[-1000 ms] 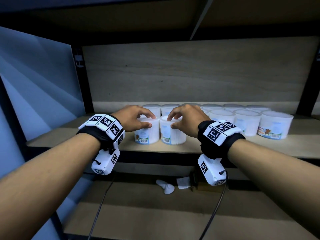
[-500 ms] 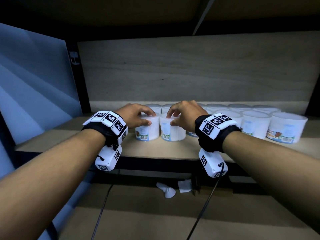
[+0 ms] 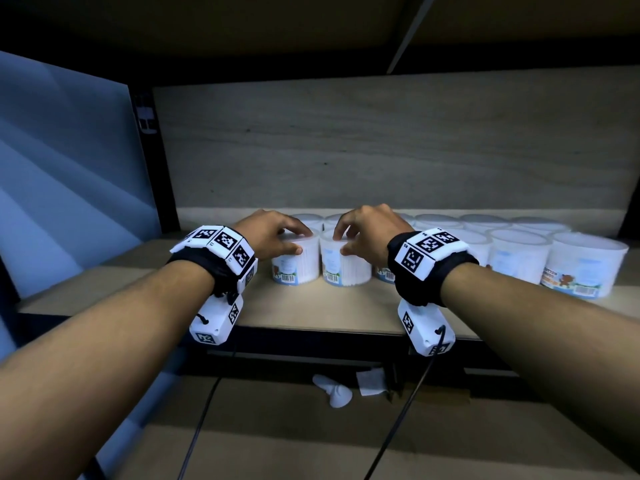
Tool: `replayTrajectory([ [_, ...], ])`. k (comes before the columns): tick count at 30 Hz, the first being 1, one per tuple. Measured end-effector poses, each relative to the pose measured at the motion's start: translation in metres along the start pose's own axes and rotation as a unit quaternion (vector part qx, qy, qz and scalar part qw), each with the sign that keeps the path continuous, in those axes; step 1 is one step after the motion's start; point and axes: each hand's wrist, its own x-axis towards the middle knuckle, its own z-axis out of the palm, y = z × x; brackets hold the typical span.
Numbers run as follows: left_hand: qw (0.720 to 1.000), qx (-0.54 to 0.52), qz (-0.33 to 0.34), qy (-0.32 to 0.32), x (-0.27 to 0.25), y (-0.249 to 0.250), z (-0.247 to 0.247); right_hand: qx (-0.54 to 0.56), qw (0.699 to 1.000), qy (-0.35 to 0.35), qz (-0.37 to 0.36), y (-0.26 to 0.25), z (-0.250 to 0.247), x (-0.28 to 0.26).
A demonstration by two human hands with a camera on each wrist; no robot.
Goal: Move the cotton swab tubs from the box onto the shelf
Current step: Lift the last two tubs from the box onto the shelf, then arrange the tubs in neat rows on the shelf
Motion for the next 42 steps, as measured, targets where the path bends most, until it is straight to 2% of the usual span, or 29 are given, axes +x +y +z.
replayTrajectory([
  [7, 1.000, 0.025, 0.000, 0.006, -0.003, 0.007, 0.000, 0.028, 1.000, -0.012, -0.007, 0.009, -0.004, 0.000],
  [14, 0.997, 0.055, 0.048, 0.017, 0.004, 0.043, -0.007, 0.102, 0.995, 0.006, 0.020, 0.037, -0.031, -0.018],
  [29, 0.993, 0.022, 0.112, -0.017, 0.066, 0.152, 0.009, -0.020, 0.996, -0.038, 0.078, 0.131, -0.098, -0.073],
  [42, 0.983, 0.021, 0.173, -0.050, 0.134, 0.247, 0.053, -0.093, 0.970, -0.053, 0.218, 0.230, -0.127, -0.104],
])
